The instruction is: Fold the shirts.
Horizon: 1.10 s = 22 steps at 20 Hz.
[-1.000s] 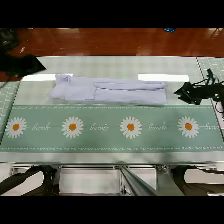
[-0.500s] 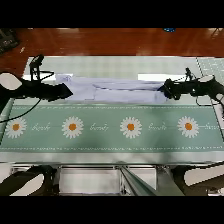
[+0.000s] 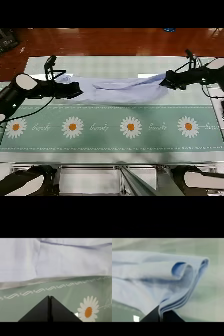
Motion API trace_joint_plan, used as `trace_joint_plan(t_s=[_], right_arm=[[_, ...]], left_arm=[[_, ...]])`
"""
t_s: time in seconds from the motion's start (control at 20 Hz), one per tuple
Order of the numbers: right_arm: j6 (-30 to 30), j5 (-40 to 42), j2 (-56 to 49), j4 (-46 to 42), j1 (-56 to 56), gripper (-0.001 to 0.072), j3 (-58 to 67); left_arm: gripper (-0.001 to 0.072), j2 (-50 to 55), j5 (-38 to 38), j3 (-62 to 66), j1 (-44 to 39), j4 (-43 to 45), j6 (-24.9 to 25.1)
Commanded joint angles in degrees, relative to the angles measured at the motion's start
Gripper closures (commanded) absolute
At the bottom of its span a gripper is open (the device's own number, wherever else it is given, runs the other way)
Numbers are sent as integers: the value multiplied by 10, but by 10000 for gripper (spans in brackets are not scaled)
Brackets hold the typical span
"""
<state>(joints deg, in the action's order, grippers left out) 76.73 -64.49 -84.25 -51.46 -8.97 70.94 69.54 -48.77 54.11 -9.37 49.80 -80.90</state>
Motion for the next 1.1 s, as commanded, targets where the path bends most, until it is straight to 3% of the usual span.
trace_joint_plan(t_s=[0.0, 0.15, 0.35, 0.6, 0.75, 0.9, 1.05], right_arm=[[4, -29, 164, -63, -1, 684, -73], [20, -33, 321, -61, -1, 684, -159], [60, -61, 462, -46, -1, 684, -218], [74, -89, 531, -25, -1, 684, -226], [76, -90, 534, -24, -1, 684, -226], [76, -89, 534, -21, -1, 684, -226], [75, -89, 534, -12, -1, 684, -226]], left_arm=[[691, 31, 31, 37, -57, -18, 4], [691, 112, 28, 111, -133, -19, -8], [691, 261, -42, 252, -239, -18, -53], [691, 408, -97, 403, -360, -19, -102], [691, 455, -133, 449, -414, -19, -101], [691, 454, -135, 452, -413, -18, -99], [690, 421, -159, 452, -337, -17, -83]])
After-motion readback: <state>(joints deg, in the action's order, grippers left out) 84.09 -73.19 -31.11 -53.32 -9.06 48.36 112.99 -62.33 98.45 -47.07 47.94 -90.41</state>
